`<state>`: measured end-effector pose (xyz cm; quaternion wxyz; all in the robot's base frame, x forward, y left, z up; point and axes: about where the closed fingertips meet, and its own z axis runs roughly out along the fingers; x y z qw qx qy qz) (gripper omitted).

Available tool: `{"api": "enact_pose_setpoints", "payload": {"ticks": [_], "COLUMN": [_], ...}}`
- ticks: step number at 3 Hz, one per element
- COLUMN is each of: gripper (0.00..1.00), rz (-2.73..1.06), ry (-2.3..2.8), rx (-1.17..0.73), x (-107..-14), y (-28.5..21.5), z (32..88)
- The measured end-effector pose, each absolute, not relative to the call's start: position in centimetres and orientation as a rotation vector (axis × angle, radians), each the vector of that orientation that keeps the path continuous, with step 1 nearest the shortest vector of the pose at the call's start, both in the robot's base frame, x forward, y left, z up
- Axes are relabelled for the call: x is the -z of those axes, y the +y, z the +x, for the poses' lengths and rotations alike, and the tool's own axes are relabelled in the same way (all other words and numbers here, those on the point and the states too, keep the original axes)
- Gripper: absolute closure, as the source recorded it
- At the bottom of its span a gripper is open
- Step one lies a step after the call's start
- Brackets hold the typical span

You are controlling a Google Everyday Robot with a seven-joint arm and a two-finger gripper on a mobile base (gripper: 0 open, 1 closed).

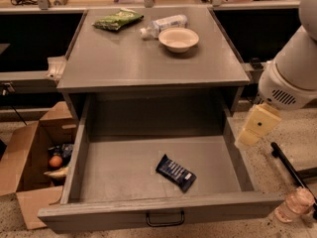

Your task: Pick rxbar blueberry from top drawer and place on counter

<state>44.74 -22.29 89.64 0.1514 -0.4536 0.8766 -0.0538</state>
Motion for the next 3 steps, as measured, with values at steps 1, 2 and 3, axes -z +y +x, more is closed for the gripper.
{"api": "enact_pose_setpoints", "payload": {"ticks": [1,2,3], "gripper": [0.00,0.00,0.00], "rz": [-1.302,-1.267,-1.152], "ry": [2.517,2.532,2.552], "rx": [0.154,0.155,0.153], "x": [-89.6,-89.1,-87.7], "y": [-22.3,-22.0,-21.0], "z": [44.7,45.0,46.2]}}
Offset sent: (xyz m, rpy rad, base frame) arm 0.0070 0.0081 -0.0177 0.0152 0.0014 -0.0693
